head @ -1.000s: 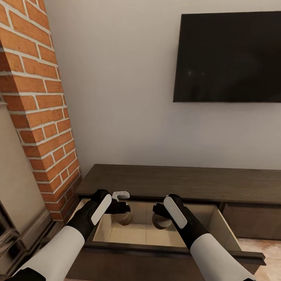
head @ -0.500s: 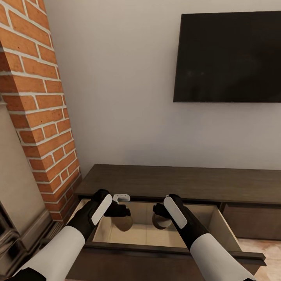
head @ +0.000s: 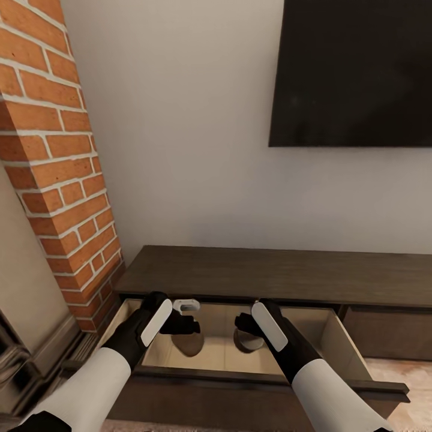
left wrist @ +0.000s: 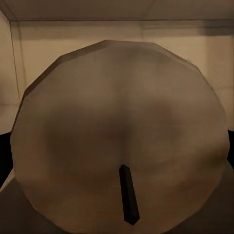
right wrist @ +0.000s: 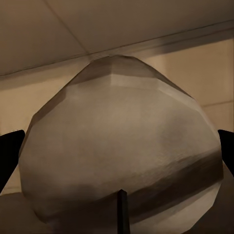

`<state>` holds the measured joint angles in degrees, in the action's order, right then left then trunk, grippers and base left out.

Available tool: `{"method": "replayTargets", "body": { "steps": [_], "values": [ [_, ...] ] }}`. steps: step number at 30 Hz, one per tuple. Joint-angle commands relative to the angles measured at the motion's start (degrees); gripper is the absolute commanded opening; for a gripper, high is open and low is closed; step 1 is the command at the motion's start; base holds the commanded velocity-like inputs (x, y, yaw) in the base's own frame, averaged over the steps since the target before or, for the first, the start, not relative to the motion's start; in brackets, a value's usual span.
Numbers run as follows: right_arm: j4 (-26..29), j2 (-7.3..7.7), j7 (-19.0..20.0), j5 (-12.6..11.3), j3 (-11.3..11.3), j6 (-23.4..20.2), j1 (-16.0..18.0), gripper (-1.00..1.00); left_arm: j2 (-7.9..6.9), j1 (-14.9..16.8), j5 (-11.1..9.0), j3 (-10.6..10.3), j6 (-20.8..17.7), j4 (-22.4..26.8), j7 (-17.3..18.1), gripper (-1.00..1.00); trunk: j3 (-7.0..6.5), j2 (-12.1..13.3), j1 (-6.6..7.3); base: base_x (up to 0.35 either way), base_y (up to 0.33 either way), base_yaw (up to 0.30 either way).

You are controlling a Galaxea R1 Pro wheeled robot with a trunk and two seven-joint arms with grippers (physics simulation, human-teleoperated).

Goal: Place each of the two pumpkins and all three candles from the living room inside a cabinet in the living room (use any cabinet), then make sure every cabinet is closed, and position the cauldron so it is next to a table in the living room.

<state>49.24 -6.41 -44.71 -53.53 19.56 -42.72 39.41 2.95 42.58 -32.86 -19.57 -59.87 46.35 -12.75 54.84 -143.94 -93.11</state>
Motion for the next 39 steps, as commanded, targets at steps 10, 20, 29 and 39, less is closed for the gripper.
{"method": "replayTargets", "body": {
  "steps": [10,20,29,39],
  "values": [
    [0.07,-0.05,-0.55,-0.53,0.13,-0.08,0.05,-1.00,-0.03,0.04,-0.43,-0.12,0.00,0.06,-0.58,-1.00,2.28,-0.17,-0.24,0.000,0.000,0.000],
    [0.07,-0.12,-0.55,-0.53,0.21,-0.08,0.05,-1.00,-0.13,-0.04,-0.45,-0.25,3.38,0.06,-0.76,-1.00,4.50,-0.30,-0.50,0.000,0.000,0.000],
    [0.07,-0.16,-0.55,-0.53,0.22,-0.08,0.05,-1.00,-0.13,-0.04,-0.45,-0.29,4.57,0.12,-0.78,-1.00,6.49,-0.42,-0.73,0.000,0.000,0.000],
    [0.07,-0.13,-0.55,-0.44,0.22,0.04,0.05,-1.00,-0.14,-0.04,-0.37,-0.43,5.98,0.14,-0.78,-1.00,7.82,-0.50,-0.88,0.000,0.000,0.000]
  ]
}}
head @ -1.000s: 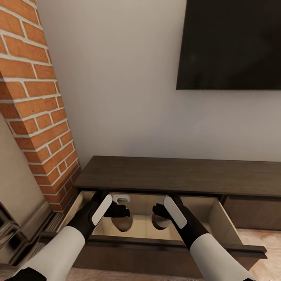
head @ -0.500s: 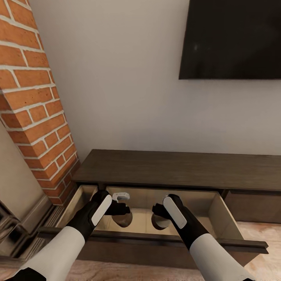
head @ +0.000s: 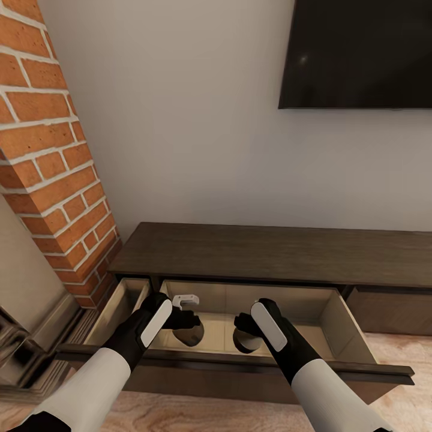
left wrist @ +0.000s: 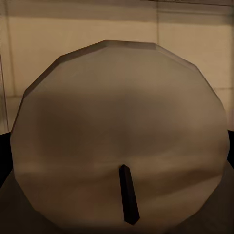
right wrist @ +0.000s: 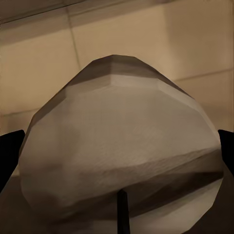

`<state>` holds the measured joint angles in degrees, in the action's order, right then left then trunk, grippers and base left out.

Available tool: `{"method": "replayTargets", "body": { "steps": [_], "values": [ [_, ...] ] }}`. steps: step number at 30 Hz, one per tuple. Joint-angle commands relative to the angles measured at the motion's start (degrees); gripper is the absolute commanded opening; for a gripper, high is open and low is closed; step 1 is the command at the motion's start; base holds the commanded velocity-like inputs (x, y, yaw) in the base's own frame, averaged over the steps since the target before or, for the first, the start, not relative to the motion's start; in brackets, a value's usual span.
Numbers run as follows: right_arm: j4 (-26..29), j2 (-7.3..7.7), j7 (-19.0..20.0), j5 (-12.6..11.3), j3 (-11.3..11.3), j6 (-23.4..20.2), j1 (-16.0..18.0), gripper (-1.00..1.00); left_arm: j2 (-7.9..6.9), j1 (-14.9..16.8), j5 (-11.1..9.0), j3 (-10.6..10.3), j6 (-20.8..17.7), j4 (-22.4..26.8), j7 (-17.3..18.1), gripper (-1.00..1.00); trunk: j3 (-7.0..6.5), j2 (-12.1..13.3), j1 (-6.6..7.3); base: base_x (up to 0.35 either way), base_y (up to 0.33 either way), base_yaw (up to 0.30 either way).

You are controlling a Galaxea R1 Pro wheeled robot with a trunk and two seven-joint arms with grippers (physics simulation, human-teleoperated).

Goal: Place each of the two pumpkins and all three candles from the living room inside a cabinet in the living room (use any cabinet), then make sure every cabinet is closed, and position the cauldron so it is next to a table in the living room.

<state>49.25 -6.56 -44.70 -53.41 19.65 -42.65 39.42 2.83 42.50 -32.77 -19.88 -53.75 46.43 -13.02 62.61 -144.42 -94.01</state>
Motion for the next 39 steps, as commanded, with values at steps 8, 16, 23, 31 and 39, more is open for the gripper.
{"method": "replayTargets", "body": {
  "steps": [8,16,23,31,39],
  "values": [
    [0.03,0.09,-0.54,-0.40,0.19,0.39,0.04,-1.00,-0.02,0.03,-0.50,-1.31,-0.04,0.12,-0.77,-1.00,0.05,-0.02,0.01,0.000,0.000,0.000],
    [-0.02,0.06,-0.40,-0.27,0.41,0.72,0.04,-1.00,0.03,0.03,-0.54,-2.77,-0.03,0.03,-0.93,-1.00,0.05,-0.02,0.01,0.114,0.000,0.000],
    [-1.46,0.03,-0.39,-0.26,3.01,4.51,0.04,-1.00,0.06,0.03,-0.54,-2.87,-0.03,0.06,-0.95,-1.00,0.05,-0.02,0.01,0.027,0.000,0.000],
    [-2.30,-0.02,-0.41,-0.37,3.99,5.23,0.04,-1.00,0.06,0.03,-0.52,-2.88,-0.10,0.08,-0.99,-1.00,0.05,-0.02,0.01,0.039,0.000,0.000],
    [-2.47,-0.03,-0.40,-0.38,4.08,5.29,0.04,-1.00,0.07,0.03,-0.54,-2.88,-0.12,0.26,-1.18,-1.00,0.05,-0.02,0.01,0.012,0.000,0.000]
  ]
}}
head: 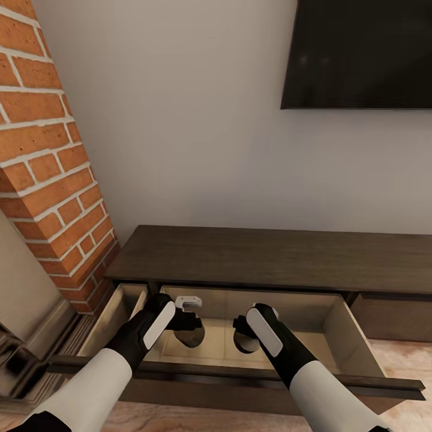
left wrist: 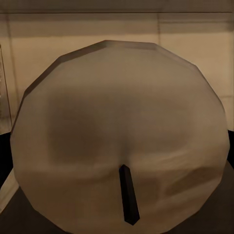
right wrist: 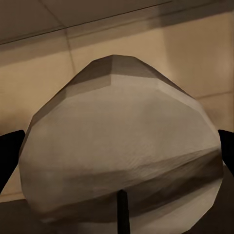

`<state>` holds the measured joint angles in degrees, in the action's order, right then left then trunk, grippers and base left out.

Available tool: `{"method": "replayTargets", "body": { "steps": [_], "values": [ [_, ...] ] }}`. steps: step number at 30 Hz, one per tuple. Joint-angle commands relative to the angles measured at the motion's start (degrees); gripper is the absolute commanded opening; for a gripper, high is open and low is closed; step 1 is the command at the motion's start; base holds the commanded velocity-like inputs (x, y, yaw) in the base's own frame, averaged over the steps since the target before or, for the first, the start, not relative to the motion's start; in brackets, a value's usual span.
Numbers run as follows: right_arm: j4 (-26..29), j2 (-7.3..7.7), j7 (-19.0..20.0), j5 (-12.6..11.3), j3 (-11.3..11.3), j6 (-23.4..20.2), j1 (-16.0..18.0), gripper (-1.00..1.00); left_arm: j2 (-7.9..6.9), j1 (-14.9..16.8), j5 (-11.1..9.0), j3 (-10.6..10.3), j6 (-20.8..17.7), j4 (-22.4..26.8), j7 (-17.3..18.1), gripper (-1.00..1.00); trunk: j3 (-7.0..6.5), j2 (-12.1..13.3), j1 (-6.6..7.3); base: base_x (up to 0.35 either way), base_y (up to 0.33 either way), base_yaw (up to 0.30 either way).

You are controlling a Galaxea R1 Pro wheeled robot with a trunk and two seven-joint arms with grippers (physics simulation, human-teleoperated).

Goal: Place each of the two pumpkins and all three candles from the living room inside a cabinet in the living room (use any cabinet), then make sure every cabinet is closed, and position the cauldron so it is next to a table in the living room.

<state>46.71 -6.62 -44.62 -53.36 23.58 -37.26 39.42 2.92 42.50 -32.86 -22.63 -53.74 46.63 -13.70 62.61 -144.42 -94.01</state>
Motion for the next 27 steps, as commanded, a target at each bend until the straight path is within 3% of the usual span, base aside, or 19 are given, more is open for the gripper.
{"method": "replayTargets", "body": {
  "steps": [1,17,27],
  "values": [
    [0.06,0.03,-0.48,-0.43,0.15,-0.09,0.05,-1.00,-0.02,0.04,-0.45,-0.13,-0.14,0.07,-0.51,-1.00,0.05,-0.02,0.01,0.002,0.000,0.000],
    [0.00,0.03,-0.48,-0.51,0.15,-0.22,0.05,-1.00,-0.02,0.04,-0.37,-0.13,-0.21,-0.05,-0.73,-1.00,0.72,-0.06,-0.06,0.000,0.000,0.000],
    [-0.04,0.03,-0.47,-0.52,0.15,-0.26,0.05,-1.00,0.05,0.04,-0.44,-0.05,-0.23,-0.08,-3.04,-1.00,0.72,-0.06,-0.06,0.000,0.000,0.000]
  ]
}}
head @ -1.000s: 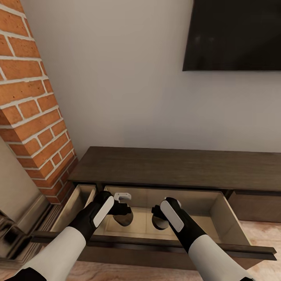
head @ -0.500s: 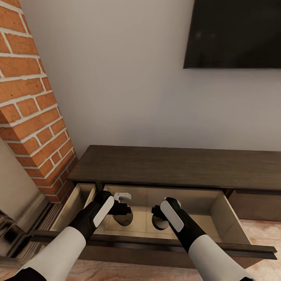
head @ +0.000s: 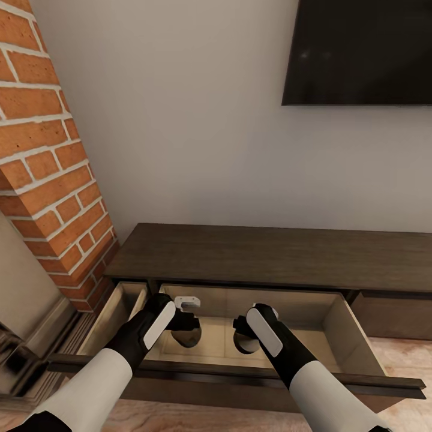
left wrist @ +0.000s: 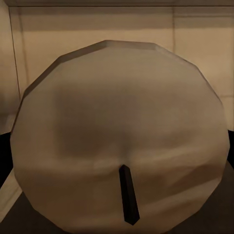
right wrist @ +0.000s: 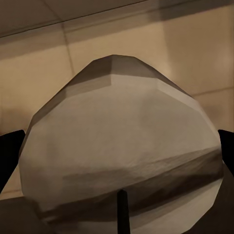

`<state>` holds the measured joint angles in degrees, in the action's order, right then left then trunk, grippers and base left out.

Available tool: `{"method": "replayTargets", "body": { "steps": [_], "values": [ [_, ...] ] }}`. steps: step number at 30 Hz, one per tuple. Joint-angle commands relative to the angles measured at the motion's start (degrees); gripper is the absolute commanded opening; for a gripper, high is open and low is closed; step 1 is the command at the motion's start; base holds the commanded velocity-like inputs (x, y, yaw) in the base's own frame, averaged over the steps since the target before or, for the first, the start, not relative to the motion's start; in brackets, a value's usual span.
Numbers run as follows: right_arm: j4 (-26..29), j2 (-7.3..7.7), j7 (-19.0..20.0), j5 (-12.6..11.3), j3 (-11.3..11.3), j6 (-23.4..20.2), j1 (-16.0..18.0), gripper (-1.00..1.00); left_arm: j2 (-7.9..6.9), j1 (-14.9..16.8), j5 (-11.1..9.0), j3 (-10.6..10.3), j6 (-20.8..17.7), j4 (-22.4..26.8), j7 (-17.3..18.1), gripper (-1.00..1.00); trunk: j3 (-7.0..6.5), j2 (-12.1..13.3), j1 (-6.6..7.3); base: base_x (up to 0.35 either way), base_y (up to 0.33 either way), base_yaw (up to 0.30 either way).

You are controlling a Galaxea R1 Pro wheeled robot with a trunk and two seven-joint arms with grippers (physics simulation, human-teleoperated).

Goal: Place each of the two pumpkins and all three candles from the living room inside a cabinet in the living room (use any cabinet), then make sure every cabinet is closed, and position the cauldron so it is next to a table in the living room.

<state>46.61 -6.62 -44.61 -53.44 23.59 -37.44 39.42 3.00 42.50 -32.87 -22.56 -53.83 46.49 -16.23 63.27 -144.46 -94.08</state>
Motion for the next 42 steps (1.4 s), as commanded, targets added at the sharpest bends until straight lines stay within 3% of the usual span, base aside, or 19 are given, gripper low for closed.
{"method": "replayTargets", "body": {
  "steps": [1,2,42],
  "values": [
    [0.06,0.03,-0.48,-0.44,0.15,-0.09,0.05,-1.00,-0.02,0.04,-0.43,-0.13,-0.14,0.05,-0.53,-1.00,0.05,-0.02,0.01,0.000,0.000,0.000],
    [0.06,0.03,-0.51,-0.44,0.15,-0.09,0.05,-1.00,-0.02,0.04,-0.43,-0.13,-0.14,0.03,-0.57,1.00,0.05,-0.02,0.01,0.000,0.000,0.000],
    [-0.05,0.03,-0.48,-0.44,0.13,-0.26,0.05,-1.00,-0.01,0.04,-0.53,-0.12,-0.14,0.47,-0.70,1.00,0.05,-0.02,0.01,0.000,0.000,0.000]
  ]
}}
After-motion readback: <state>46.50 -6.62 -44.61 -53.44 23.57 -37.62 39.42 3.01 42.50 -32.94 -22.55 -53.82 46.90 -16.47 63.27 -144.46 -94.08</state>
